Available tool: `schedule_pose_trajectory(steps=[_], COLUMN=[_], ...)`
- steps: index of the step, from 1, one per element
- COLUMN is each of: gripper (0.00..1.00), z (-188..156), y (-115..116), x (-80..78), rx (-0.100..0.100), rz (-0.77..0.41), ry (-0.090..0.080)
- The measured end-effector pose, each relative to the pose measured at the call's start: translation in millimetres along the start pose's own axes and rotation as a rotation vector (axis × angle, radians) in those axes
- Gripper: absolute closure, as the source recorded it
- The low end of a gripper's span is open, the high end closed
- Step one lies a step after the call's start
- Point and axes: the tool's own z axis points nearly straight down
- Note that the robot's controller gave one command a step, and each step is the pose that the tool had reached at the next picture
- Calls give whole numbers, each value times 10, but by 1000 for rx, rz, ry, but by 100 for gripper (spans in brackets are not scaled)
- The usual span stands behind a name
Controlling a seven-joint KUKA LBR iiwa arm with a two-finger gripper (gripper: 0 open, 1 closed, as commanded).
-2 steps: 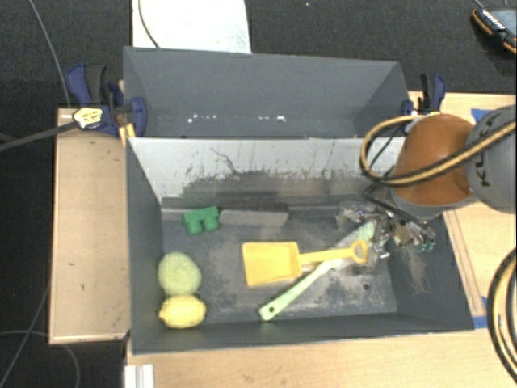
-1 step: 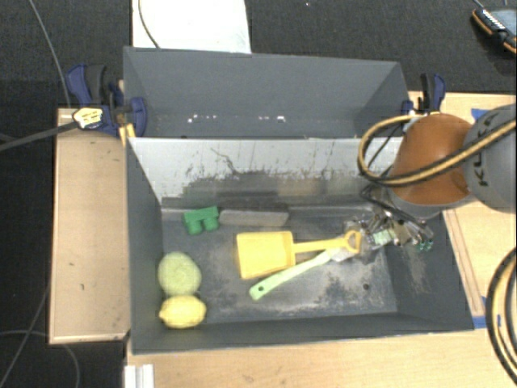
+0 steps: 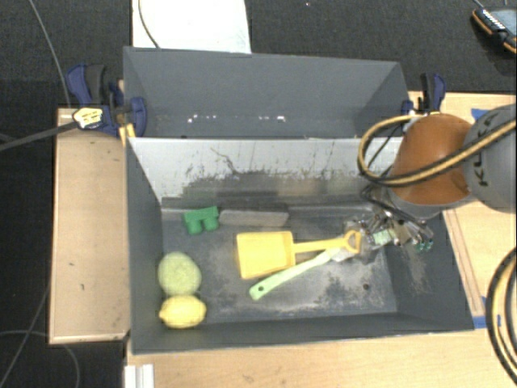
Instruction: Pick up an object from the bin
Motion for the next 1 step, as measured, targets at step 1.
schedule_pose_trajectory(steps=[1], gripper=[100], z=[-16], y=[0], x=[-1], rx=[0], rz=[0], ry=[-1])
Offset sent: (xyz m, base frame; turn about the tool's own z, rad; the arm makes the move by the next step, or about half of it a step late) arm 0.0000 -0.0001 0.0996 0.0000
